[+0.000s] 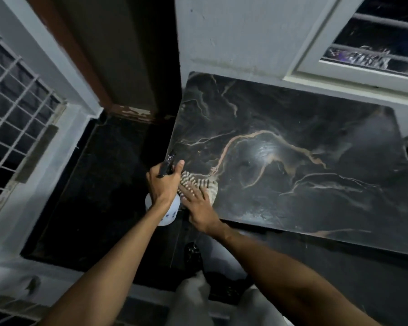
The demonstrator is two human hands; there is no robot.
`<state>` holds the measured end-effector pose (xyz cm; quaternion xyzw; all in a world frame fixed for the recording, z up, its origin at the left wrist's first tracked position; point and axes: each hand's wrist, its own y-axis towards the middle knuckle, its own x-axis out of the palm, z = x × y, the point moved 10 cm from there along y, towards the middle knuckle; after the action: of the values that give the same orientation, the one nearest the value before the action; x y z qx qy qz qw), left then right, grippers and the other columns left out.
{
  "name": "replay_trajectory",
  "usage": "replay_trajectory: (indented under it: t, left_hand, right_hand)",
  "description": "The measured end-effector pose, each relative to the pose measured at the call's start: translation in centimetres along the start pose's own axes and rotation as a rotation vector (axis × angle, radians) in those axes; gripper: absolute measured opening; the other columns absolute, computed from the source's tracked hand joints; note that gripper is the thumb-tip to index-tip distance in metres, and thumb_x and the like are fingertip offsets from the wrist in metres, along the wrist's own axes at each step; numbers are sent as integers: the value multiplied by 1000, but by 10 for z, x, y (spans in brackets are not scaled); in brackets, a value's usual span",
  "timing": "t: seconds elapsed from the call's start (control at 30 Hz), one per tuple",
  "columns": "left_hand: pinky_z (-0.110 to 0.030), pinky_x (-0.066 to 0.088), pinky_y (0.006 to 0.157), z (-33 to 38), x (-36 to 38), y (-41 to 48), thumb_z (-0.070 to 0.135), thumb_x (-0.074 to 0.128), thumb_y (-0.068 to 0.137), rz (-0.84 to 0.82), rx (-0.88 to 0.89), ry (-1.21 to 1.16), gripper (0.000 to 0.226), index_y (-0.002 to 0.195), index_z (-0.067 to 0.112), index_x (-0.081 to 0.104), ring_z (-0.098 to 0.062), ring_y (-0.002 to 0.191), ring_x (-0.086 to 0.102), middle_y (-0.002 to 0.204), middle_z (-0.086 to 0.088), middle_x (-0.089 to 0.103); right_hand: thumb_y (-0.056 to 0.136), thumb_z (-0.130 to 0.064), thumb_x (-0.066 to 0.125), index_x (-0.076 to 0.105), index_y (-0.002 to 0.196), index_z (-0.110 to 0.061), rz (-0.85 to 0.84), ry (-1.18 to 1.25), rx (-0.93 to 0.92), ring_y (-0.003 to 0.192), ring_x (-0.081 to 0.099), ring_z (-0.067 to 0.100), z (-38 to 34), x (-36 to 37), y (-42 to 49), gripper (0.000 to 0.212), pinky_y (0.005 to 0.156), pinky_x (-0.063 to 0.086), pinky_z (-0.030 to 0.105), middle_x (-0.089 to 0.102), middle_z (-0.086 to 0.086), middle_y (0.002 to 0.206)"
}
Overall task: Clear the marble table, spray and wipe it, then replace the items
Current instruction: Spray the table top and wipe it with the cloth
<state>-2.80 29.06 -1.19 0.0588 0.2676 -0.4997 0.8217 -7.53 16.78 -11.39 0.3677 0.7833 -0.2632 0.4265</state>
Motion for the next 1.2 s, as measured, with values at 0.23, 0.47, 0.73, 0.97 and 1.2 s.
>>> replay_trajectory:
  t: [0.23, 0.47, 0.73, 0.97, 1.2]
  left_hand:
    - [-36, 51, 75, 17, 47, -44, 43, 76, 84, -106, -8, 4, 42, 56, 17, 58, -30, 85, 65, 67, -8, 67]
    - [-40, 54, 72, 60, 106, -95, 36, 77, 86, -177, 87, 10, 44, 61, 2, 63, -27, 69, 64, 62, -9, 65]
    - [-39, 51, 73, 79, 125, -110, 35, 77, 86, -73, 82, 31, 48, 52, 12, 51, -20, 62, 56, 51, 3, 54]
    - [-37, 51, 69, 57, 104, -85, 38, 77, 85, 36, 2, 51, 37, 62, 12, 65, -25, 71, 62, 64, -4, 63]
    - [-45, 56, 76, 42, 73, -37, 45, 77, 83, 37, 0, 50, 32, 59, 27, 63, -34, 86, 66, 70, -2, 69]
  right_hand:
    - [62, -9, 51, 38, 149, -39, 279, 49, 608, 153, 13, 23, 164, -73, -120, 93, 115, 17, 65, 14, -9, 167]
    - [69, -12, 50, 26, 154, -43, 171, -72, 266, 154, 6, 17, 137, -72, -174, 93, 110, 21, 42, 4, -14, 167]
    - [73, -6, 50, 43, 147, -33, 416, 217, 820, 151, 7, 40, 253, -122, -140, 80, 113, 8, 67, 16, 0, 167]
    - [75, -4, 48, 34, 152, -33, 232, 142, 340, 153, 6, 29, 232, -123, -15, 84, 117, 4, 68, 15, -6, 167]
    - [73, -12, 47, 34, 153, -33, 62, 31, -22, 153, 8, 29, 129, -75, 34, 83, 117, 1, 65, 14, -7, 167]
